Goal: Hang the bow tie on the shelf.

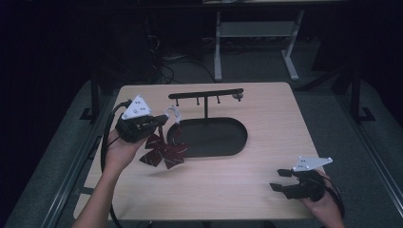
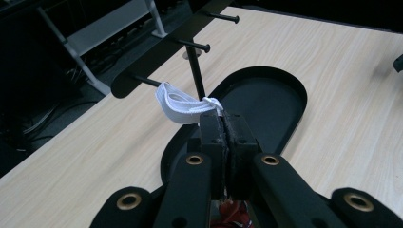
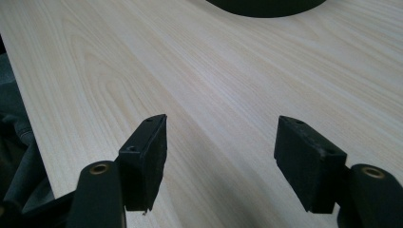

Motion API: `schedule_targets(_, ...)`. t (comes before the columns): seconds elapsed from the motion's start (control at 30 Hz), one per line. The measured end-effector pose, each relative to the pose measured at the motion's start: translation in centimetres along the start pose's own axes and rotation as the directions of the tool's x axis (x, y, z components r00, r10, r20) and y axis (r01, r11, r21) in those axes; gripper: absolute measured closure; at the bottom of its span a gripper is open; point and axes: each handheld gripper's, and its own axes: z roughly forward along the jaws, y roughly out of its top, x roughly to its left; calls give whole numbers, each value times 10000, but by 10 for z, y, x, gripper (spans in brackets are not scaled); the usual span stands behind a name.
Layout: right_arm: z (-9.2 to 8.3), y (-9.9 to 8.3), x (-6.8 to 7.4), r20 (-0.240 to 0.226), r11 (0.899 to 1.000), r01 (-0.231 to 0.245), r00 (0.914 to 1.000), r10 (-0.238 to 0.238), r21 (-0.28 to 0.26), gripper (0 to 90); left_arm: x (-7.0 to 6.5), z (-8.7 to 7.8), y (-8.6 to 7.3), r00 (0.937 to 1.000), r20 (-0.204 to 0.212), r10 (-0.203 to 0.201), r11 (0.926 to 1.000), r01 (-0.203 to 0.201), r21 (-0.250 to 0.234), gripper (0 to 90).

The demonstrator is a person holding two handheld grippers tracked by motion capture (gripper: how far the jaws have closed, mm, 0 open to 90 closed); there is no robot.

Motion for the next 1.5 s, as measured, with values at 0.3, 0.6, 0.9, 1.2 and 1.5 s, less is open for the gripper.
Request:
schedule_targets(0.3,0,-1,-2,-47,10000,-42,10000,41,-75,349,6,7,14,10000,-24,62,10000,-62,-40,882)
schedule_targets(0.6,0,-1,-2,-84,10000,-36,10000,35,-77,349,13,9,24,9999,-97,111,9999,-111,10,882)
schedule_targets(0.9,0,-1,-3,-98,9999,-108,9999,107,-96,349,20,20,31,9999,-108,25,10000,-24,73,881)
schedule_targets(1.2,0,-1,-4,-120,9999,-120,9999,119,-86,349,26,26,33,9997,-205,-100,9998,104,167,881)
schedule_targets(1.5,-1,-1,-4,-139,9998,-146,9998,144,-129,349,37,36,29,9988,-340,-343,9982,359,489,879)
